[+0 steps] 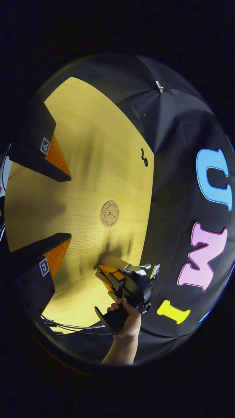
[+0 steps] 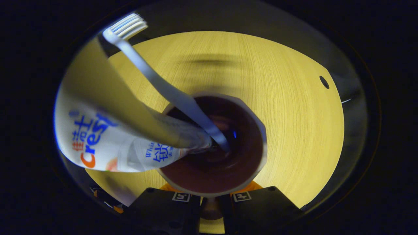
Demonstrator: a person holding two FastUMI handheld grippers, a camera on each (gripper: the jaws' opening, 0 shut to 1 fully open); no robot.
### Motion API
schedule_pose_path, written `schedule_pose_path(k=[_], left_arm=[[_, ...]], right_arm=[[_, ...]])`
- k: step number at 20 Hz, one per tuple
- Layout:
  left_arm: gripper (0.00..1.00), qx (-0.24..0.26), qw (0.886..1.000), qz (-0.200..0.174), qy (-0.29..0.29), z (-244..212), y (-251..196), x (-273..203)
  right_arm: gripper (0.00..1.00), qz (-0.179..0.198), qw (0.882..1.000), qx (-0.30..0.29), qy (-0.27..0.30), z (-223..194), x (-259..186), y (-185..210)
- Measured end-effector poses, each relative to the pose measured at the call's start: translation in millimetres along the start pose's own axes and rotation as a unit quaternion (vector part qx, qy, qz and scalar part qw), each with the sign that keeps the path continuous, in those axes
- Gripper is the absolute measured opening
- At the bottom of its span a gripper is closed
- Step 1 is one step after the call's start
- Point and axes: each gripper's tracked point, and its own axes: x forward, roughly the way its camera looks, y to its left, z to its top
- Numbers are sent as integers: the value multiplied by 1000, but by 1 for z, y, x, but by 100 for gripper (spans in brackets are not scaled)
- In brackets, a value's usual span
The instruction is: Put the toothbrush and toothpaste on the desktop into the cup, then pick up the cup and place it on the coaster on the desktop.
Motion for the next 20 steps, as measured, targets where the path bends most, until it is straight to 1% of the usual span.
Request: schedule_pose_path(k=[5, 8, 14, 17, 20], left_arm=[[98, -1, 1000, -1, -1, -1, 5, -3], [98, -7, 1000, 1, -1, -5, 12, -7], [98, -23, 1000, 12, -3, -11, 28, -16], [98, -16, 1000, 21, -8, -11, 37, -21], [98, -19, 1000, 24, -6, -12, 42, -21]], right_arm=[[32, 9, 1000, 2, -15, 13, -13, 15], [32, 9, 1000, -14, -26, 25, -23, 30], [32, 24, 998, -52, -39, 47, -33, 79], [32, 38, 995, -85, -40, 49, -33, 112], [32, 55, 994, -92, -31, 49, -30, 136]])
